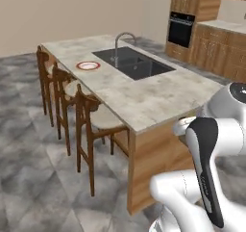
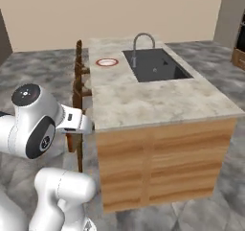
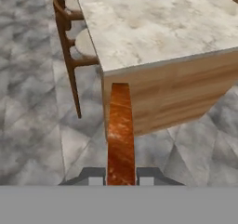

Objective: Start the toaster. Once the lever pops up, take the bread to the plate on the dining counter.

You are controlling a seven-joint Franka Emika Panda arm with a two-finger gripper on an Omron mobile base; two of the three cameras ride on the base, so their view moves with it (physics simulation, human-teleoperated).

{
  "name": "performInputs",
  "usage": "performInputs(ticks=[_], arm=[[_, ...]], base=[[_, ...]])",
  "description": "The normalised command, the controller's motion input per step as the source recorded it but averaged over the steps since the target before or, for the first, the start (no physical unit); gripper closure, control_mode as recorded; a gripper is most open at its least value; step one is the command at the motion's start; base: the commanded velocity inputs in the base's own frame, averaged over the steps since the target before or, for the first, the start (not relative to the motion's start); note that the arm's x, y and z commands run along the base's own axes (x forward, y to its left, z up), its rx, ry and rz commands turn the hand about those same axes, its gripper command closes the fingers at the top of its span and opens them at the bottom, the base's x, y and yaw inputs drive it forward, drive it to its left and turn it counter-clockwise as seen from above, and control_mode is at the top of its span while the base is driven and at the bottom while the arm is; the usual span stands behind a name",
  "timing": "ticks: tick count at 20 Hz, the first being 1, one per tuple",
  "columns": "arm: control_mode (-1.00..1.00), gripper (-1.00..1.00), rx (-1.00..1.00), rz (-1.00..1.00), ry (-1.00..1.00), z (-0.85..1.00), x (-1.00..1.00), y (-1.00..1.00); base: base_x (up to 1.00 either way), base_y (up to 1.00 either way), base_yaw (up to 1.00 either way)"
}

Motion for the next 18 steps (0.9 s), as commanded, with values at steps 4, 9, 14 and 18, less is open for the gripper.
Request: performInputs(ticks=[4, 9, 14, 18], arm=[[1.00, 1.00, 0.00, 0.00, 0.00, 0.00, 0.00, 0.00], [1.00, 1.00, 0.00, 0.00, 0.00, 0.00, 0.00, 0.00], [1.00, 1.00, 0.00, 0.00, 0.00, 0.00, 0.00, 0.00], [1.00, 1.00, 0.00, 0.00, 0.00, 0.00, 0.00, 0.00]], base=[[0.00, 0.95, -0.65], [0.00, 0.60, -0.82], [-0.17, 0.18, -0.97], [-0.35, 0.10, -0.98]])
